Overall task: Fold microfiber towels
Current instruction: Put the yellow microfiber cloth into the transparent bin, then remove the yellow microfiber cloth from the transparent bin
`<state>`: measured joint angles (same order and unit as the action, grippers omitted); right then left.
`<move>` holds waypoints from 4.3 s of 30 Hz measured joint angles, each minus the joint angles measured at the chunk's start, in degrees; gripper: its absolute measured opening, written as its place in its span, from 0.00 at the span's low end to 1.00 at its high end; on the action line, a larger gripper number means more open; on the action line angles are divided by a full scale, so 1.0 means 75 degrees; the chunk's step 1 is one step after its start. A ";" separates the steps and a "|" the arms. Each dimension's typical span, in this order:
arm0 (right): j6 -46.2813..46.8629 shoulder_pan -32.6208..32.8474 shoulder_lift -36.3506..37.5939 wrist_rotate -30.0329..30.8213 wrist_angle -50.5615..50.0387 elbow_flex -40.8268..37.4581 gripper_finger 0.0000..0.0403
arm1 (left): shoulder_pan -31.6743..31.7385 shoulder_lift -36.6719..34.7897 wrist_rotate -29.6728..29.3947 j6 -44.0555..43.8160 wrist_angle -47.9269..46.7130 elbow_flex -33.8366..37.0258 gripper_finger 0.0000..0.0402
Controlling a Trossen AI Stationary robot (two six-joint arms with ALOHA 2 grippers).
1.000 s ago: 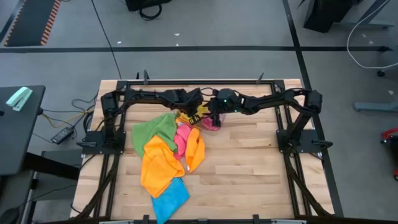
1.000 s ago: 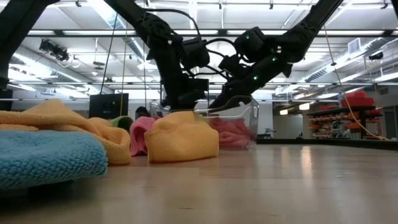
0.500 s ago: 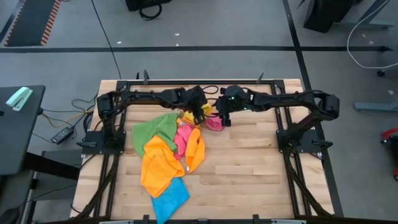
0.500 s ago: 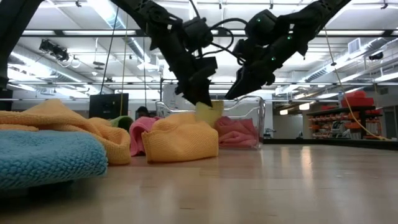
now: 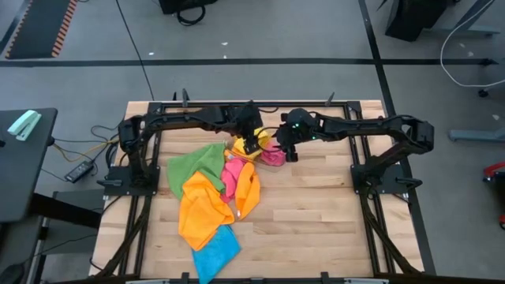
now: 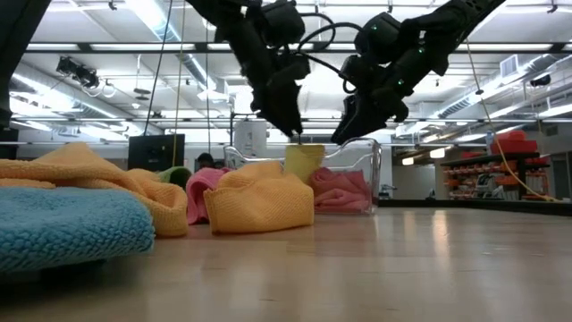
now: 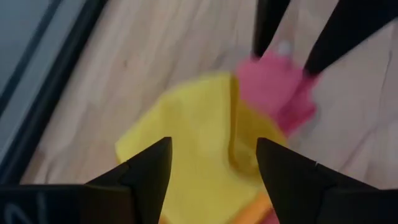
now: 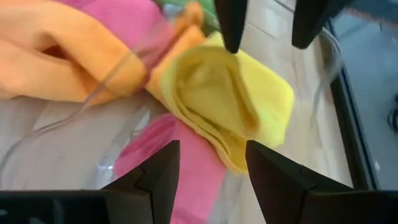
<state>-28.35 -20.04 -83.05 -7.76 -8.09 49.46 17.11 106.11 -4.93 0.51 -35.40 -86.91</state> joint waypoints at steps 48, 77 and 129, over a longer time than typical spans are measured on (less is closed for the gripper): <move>-0.2871 0.0556 -0.1206 0.0958 -0.0466 0.1367 0.53 | -0.0170 -0.2837 -0.0764 -0.0413 0.1465 0.3412 0.21; -0.1788 0.0360 -0.1282 0.1697 -0.1757 0.2253 0.43 | -0.0264 -0.3152 -0.0769 -0.0931 0.1490 0.3544 0.21; -0.2301 0.0568 -0.4535 0.1584 -0.6252 0.6618 0.55 | -0.0249 -0.3140 -0.0743 -0.0131 0.1611 0.3541 0.18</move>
<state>-45.61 -15.78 -117.06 4.11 -54.98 99.09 15.25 82.56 -10.50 -0.47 -23.32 -60.36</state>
